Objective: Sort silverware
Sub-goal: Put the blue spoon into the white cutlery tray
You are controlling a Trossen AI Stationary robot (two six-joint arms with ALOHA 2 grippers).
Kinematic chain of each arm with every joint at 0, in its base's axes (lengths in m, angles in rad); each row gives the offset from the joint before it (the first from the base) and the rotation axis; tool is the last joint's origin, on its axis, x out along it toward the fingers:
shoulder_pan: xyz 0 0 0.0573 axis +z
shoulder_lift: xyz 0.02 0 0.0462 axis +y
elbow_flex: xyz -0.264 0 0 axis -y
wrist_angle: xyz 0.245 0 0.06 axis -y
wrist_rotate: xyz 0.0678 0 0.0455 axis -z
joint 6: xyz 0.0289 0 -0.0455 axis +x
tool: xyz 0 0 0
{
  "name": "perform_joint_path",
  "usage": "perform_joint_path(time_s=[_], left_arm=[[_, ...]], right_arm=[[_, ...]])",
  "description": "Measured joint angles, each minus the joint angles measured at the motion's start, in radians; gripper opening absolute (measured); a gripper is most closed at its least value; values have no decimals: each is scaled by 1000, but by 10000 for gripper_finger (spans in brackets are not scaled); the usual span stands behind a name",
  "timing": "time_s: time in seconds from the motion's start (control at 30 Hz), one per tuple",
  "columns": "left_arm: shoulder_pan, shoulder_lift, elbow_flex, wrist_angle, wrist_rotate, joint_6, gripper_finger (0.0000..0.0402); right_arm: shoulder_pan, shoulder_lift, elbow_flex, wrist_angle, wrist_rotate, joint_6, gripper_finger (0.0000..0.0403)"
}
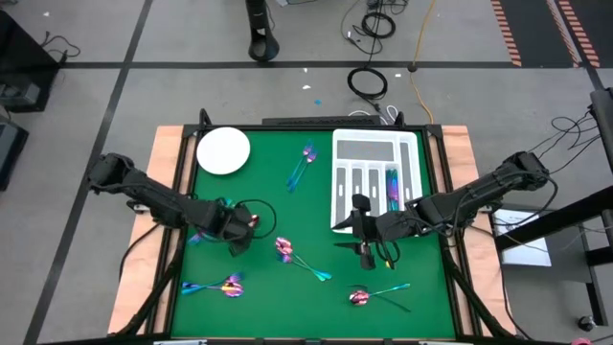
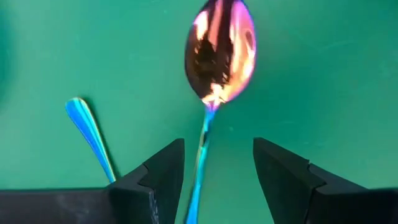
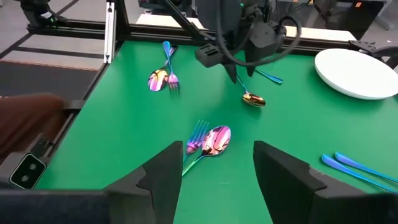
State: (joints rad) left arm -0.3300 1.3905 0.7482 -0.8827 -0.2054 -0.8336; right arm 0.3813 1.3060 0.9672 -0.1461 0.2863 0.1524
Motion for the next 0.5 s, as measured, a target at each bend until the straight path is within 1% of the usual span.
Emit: perform_joint_path(time_s=[0.23, 0.5], left_arm=[[102, 0, -24, 11, 60, 91, 194], [109, 0, -27, 39, 64, 118, 194]], right_arm=[[0, 0, 0, 0, 0, -7, 185], [0, 0, 0, -2, 0, -7, 185]])
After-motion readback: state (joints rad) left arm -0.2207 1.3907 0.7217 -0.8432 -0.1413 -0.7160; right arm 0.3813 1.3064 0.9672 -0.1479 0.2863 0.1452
